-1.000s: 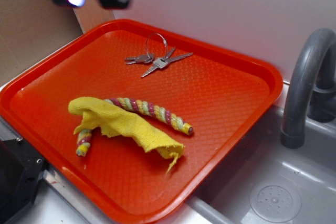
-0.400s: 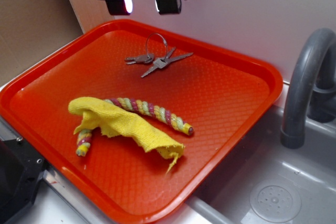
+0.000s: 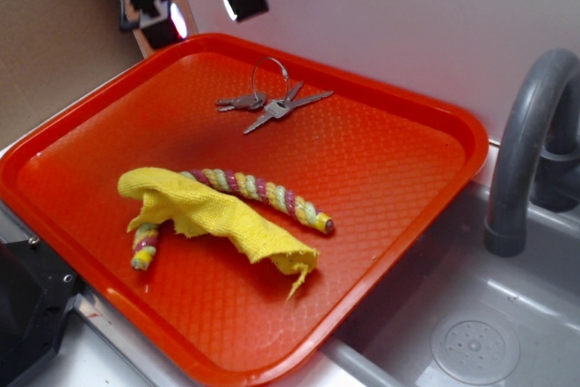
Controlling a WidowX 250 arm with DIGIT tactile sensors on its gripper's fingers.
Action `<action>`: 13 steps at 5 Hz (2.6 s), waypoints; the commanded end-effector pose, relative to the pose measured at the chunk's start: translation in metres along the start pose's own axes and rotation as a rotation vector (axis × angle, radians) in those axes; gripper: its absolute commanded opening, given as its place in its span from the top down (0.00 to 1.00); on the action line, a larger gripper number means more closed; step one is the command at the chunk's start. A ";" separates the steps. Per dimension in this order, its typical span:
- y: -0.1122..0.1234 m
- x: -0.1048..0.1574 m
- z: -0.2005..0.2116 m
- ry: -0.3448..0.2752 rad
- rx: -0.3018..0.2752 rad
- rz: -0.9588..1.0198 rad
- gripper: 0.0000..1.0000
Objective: Grab the silver keys.
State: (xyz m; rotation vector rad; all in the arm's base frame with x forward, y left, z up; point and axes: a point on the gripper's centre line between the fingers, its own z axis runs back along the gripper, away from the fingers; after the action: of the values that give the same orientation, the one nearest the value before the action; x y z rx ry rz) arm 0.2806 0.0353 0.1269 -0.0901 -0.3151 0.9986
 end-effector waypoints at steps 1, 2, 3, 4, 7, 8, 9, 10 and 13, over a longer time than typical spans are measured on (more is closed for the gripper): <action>-0.006 0.009 -0.006 -0.005 -0.077 -0.012 0.00; -0.025 0.000 -0.023 -0.010 -0.056 -0.046 0.00; -0.034 -0.001 -0.042 -0.035 -0.034 -0.051 0.00; -0.040 0.000 -0.056 -0.042 -0.021 -0.051 0.00; -0.040 -0.003 -0.074 -0.067 -0.004 -0.093 1.00; -0.038 -0.002 -0.071 -0.066 -0.006 -0.091 1.00; -0.036 -0.006 -0.070 -0.063 -0.001 -0.100 1.00; -0.037 -0.007 -0.076 -0.068 0.012 -0.106 1.00; -0.028 -0.003 -0.051 -0.039 -0.022 -0.140 1.00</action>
State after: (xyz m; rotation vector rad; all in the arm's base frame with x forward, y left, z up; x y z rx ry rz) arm 0.3176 0.0055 0.0666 -0.0366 -0.2967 0.8452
